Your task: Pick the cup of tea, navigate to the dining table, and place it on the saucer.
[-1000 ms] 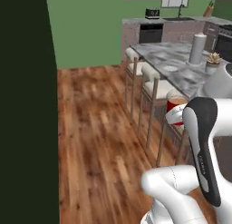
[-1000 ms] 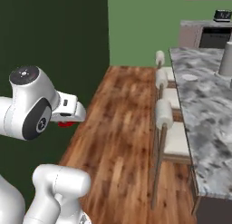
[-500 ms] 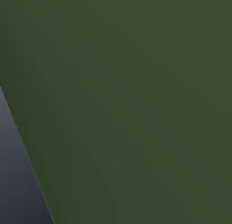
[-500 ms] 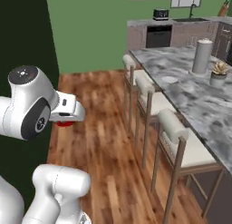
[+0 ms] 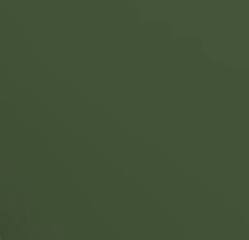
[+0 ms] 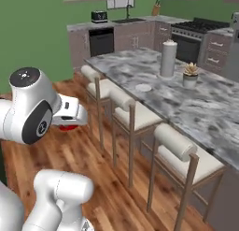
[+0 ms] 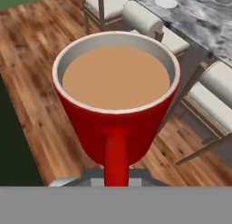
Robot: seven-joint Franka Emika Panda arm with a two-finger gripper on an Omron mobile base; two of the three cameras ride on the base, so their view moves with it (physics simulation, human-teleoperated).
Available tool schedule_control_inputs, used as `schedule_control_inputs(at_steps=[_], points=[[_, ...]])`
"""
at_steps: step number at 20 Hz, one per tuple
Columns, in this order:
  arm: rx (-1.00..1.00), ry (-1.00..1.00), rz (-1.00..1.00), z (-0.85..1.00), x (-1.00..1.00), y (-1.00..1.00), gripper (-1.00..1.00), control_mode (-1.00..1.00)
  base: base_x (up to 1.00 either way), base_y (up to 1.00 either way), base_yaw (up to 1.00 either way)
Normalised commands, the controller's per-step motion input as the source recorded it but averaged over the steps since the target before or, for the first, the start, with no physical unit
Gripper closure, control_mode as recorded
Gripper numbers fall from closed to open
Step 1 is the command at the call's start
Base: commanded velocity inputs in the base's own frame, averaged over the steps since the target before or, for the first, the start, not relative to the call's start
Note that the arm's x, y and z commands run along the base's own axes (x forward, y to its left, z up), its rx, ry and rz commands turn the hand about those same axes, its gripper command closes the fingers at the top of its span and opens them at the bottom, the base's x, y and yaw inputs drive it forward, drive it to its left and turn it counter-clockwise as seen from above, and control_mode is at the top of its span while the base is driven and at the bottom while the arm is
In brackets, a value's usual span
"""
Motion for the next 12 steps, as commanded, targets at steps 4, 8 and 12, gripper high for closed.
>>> schedule_control_inputs(at_steps=[4, 8, 12], points=[[0.00, 0.00, 0.00, 0.00, 0.00, 0.00, 1.00, 1.00, 0.64, 0.99, -0.57], [0.00, 0.00, 0.00, 0.00, 0.00, 0.00, 1.00, 1.00, 0.61, 0.86, -0.66], [0.00, 0.00, 0.00, 0.00, 0.00, 0.00, 1.00, 1.00, 0.45, 0.98, -0.56]])
